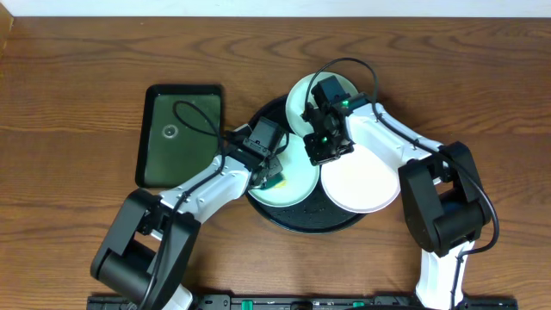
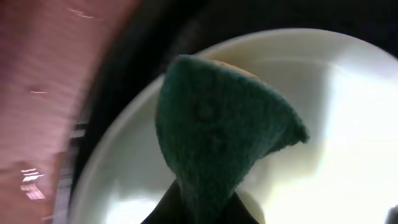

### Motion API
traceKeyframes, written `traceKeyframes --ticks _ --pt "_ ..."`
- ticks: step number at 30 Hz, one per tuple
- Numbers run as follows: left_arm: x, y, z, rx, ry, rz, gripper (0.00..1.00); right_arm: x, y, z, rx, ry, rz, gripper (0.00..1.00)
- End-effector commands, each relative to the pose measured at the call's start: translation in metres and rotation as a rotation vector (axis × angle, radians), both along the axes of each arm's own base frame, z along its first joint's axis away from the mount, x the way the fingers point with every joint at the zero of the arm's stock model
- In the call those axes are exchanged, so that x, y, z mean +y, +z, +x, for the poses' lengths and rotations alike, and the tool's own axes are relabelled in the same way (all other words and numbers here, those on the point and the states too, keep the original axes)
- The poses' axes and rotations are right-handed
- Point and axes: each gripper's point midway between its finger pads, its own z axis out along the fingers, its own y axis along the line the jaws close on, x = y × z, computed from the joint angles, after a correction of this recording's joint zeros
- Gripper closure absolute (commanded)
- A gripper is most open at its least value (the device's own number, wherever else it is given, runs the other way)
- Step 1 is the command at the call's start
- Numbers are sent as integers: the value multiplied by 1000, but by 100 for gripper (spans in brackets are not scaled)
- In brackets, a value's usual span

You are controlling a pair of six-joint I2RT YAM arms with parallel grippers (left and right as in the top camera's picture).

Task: Clean dirty plates on tray and stack at the side
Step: 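Scrub the green plate with the sponge in the left gripper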

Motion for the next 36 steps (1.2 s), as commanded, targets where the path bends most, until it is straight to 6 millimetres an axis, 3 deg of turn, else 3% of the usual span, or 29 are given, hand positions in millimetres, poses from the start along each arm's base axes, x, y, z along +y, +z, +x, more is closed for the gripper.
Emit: traceKeyframes --ticks 1,5,8,11,17,23,26,29,36 --pt "36 7 3 -42 24 159 92 -9 -3 0 -5 -9 -41 99" --pt "32 35 11 -119 26 118 93 -10 -3 1 -7 -10 -44 99" --pt "28 43 12 -139 30 87 93 -10 -3 1 -7 -10 -44 99" --pt "17 41 10 -119 6 26 93 -10 -3 1 -8 -10 -43 99" --pt "-32 35 11 -100 -93 -193 92 -9 -3 2 -14 -10 -40 99" --pt "-52 6 -3 -30 -151 -188 92 -9 -3 2 -13 -10 -40 99" --pt "-45 -9 -4 -11 -139 -133 92 -9 -3 2 -13 -10 -40 99" --pt "-25 -19 0 -23 -100 -20 92 -9 -3 2 -13 -10 -40 99" --pt "35 -14 4 -79 -33 310 92 -9 -3 1 -10 -10 -42 99"
